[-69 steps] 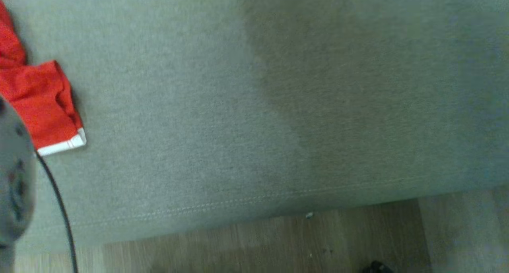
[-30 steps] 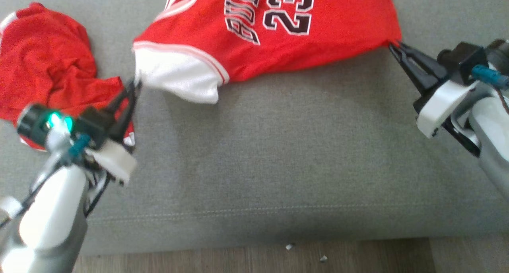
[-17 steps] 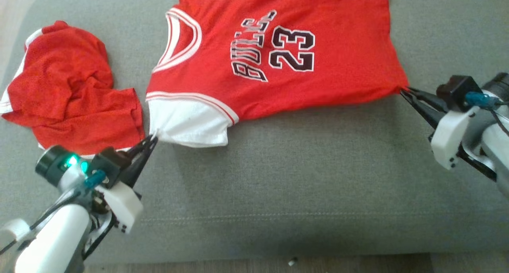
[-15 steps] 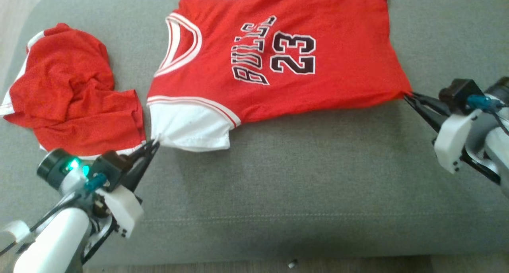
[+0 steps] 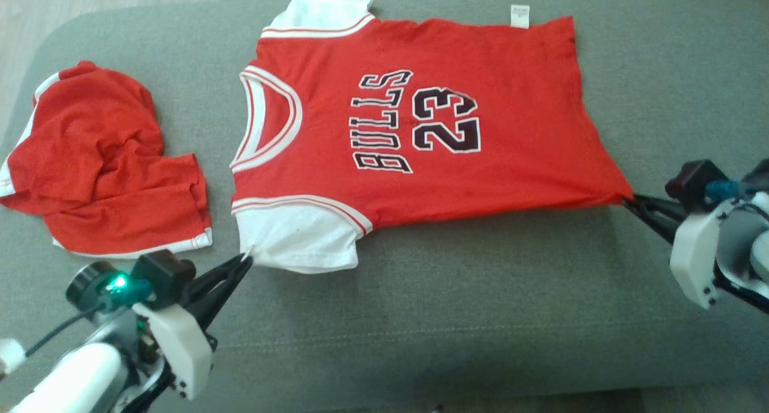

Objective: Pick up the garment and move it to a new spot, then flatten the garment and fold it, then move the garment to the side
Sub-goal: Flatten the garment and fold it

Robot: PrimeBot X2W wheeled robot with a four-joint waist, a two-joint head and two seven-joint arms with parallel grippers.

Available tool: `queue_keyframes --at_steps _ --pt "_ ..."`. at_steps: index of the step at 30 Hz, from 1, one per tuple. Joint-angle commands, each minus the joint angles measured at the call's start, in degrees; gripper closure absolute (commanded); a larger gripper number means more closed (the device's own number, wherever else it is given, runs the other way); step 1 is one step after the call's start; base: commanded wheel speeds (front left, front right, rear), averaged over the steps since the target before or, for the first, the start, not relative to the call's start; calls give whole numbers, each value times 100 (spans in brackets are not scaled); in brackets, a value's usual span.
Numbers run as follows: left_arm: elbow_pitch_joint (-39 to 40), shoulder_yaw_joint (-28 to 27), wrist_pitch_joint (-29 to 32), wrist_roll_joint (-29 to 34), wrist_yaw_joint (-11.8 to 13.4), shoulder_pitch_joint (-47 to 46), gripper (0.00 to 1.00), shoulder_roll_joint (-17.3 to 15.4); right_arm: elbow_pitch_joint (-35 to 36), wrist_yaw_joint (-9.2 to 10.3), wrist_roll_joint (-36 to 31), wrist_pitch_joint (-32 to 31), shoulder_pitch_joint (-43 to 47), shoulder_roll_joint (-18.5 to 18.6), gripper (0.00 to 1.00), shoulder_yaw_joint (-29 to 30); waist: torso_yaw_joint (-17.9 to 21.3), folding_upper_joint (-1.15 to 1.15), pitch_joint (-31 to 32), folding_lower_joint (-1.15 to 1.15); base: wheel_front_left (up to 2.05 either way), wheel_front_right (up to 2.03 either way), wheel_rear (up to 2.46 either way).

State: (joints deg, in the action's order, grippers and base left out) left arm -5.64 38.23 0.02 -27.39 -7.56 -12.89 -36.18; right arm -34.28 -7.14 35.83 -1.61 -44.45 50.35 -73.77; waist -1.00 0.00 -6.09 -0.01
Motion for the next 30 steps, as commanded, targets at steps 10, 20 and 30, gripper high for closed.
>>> queue_keyframes --at_steps 10,20,30 --pt "649 188 326 -828 8 -59 100 -927 805 -35 248 -552 549 823 100 43 113 0 163 1 0 0 0" --pt "1184 415 764 -1634 8 -26 100 -1558 1544 -35 534 -937 709 1163 100 42 218 0 156 1 0 0 0" --pt "1201 15 514 -1619 175 -588 100 -1429 1277 -35 505 -752 81 913 100 42 306 0 -70 1 0 0 0"
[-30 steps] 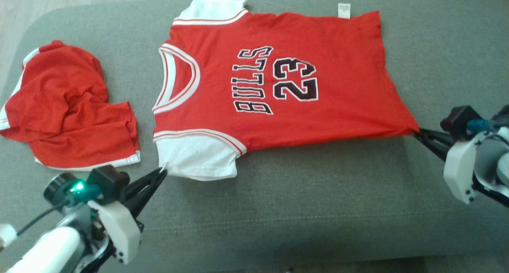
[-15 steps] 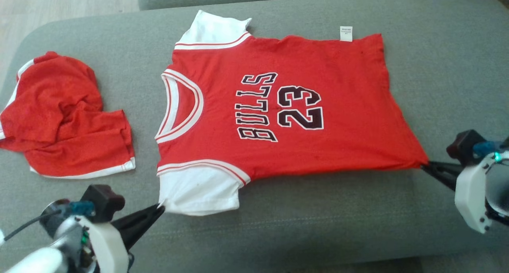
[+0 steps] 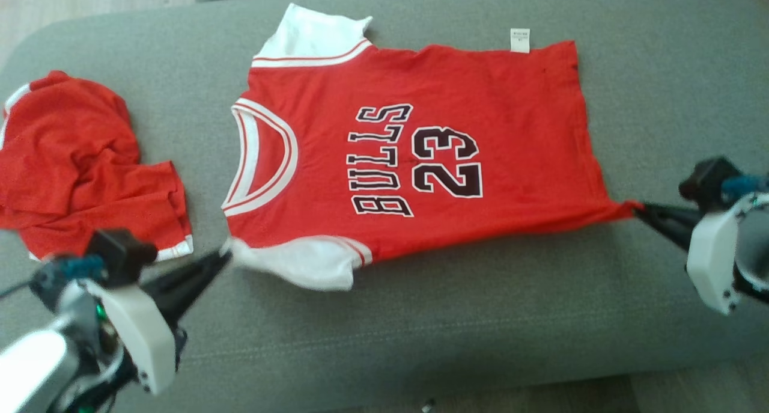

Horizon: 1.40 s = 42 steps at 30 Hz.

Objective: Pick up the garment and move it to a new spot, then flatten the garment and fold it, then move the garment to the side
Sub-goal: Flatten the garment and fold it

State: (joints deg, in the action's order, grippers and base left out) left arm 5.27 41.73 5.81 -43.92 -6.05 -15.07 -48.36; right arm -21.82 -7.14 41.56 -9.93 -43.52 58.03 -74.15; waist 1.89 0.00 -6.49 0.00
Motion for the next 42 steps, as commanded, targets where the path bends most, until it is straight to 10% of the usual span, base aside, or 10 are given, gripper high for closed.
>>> queue_keyframes --at_steps 1,40,41,42 --pt "88 -360 -84 56 34 -423 100 -205 -13 -35 -54 91 -79 112 100 80 31 0 -66 0 0 0 0" --pt "-2865 -197 -647 1574 643 -3095 100 1341 -1591 -35 -375 825 -1293 -1073 100 80 286 0 -1400 0 0 0 0" --pt "-2941 -181 -667 1571 636 -3109 98 1386 -1640 -35 -325 839 -1288 -1103 100 80 290 0 -1395 0 0 0 0" --pt "-3012 -176 -697 1566 647 -3122 69 1433 -1691 -35 -274 877 -1299 -1138 100 80 293 0 -1390 0 0 0 0"
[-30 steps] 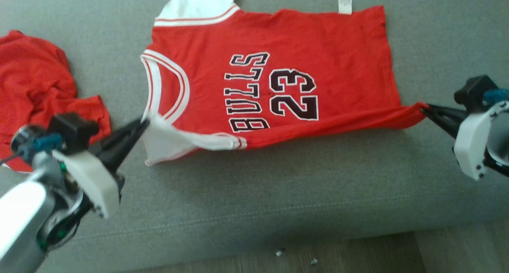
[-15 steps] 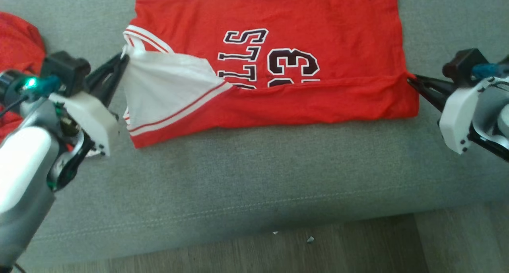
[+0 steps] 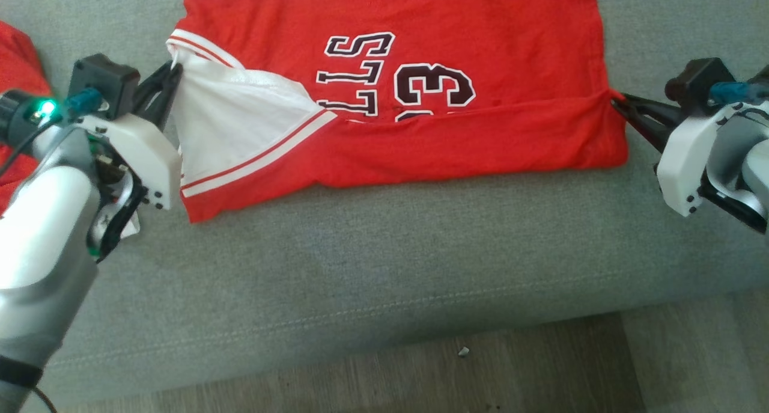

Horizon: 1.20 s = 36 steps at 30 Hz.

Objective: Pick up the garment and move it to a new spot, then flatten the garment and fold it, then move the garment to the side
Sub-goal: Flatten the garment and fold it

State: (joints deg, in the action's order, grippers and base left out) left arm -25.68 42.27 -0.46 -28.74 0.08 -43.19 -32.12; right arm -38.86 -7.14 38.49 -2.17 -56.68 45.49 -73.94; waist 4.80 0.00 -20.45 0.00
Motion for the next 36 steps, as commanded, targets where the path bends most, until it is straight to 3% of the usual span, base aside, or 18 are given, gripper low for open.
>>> queue_keyframes --at_steps 1,2,7,11,14,20,24,28,32,36 --pt "14 -235 -110 40 58 -323 0 -142 -36 -35 84 180 -4 78 51 59 4 0 11 0 0 0 0" --pt "-56 -244 -147 27 87 -330 0 -91 -104 -35 194 259 -20 35 0 62 5 0 23 0 0 0 0" --pt "-342 -387 -428 13 435 -353 0 78 -548 -35 275 523 -47 -100 0 74 -20 0 149 0 0 0 0" --pt "-325 -659 -785 -188 718 -287 0 262 -943 -35 918 1018 65 -279 0 551 -91 0 354 0 0 0 0" --pt "-225 -859 -993 -368 863 -192 0 368 -1162 -35 864 1232 91 -314 0 606 -127 0 465 0 0 0 0" --pt "649 -1546 -1399 -792 1320 348 0 687 -1696 -35 735 1697 202 -701 0 1400 -202 0 818 0 0 0 0" --pt "1405 -1876 -1446 -806 1535 938 0 842 -1251 -35 387 1713 415 -889 0 2489 -216 0 1009 0 0 0 0" --pt "2176 -2249 -1452 -572 1688 1572 0 1098 -526 -35 -310 1715 1066 -1079 0 3955 -213 0 1145 0 0 0 0" --pt "2619 -2518 -1453 -289 1665 2244 0 1468 355 -35 -1300 1716 2050 -1540 0 5289 -201 0 1255 0 0 0 0" --pt "2614 -2638 -1453 74 1488 2730 0 1804 1213 -35 -2258 1716 3024 -2194 0 6237 -183 0 1317 0 0 0 0"
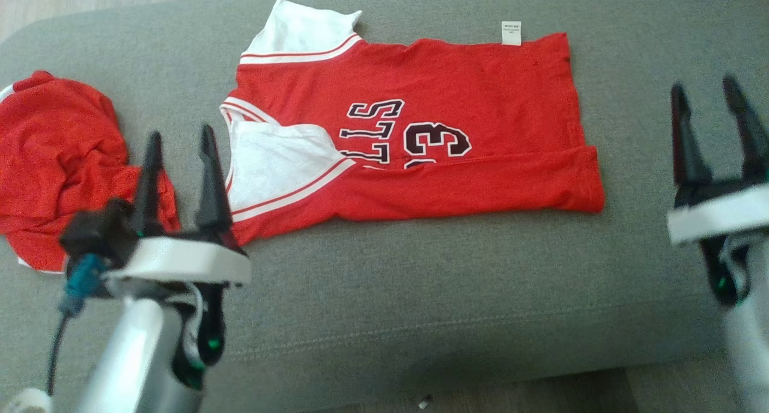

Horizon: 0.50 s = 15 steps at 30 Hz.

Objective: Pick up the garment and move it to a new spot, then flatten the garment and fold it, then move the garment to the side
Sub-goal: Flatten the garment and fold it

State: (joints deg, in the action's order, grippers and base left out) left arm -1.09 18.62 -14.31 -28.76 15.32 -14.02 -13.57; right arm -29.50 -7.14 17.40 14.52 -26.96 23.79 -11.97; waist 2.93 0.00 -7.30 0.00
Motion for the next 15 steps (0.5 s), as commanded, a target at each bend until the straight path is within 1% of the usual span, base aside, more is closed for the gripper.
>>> queue_keyframes --at_steps 1,4,6,7,8,12,15 --pt "116 -285 -68 153 -92 -102 0 45 464 -35 -358 47 262 -184 0 218 4 0 4 0 0 0 0" --pt "-62 -366 -68 304 -270 91 0 325 904 -35 -811 47 785 -612 0 574 17 0 5 0 0 0 0" --pt "-201 -411 -68 455 -388 147 0 438 1081 -35 -1030 47 1000 -780 0 675 39 0 0 0 0 0 0" --pt "-377 -447 -68 601 -491 164 0 504 1218 -35 -1168 38 1107 -907 0 767 75 0 -10 0 0 0 0" --pt "-481 -468 -68 681 -525 157 0 514 1284 -35 -1213 27 1137 -960 0 798 100 0 -15 0 0 0 0" --pt "-1080 -537 -68 881 -543 96 0 530 1502 -35 -1312 -43 1197 -1091 0 786 217 0 -64 0 0 0 0" --pt "-1700 -589 -47 937 -423 -12 0 520 1620 -35 -1335 -80 1237 -1138 0 757 307 0 -111 0 0 0 0"
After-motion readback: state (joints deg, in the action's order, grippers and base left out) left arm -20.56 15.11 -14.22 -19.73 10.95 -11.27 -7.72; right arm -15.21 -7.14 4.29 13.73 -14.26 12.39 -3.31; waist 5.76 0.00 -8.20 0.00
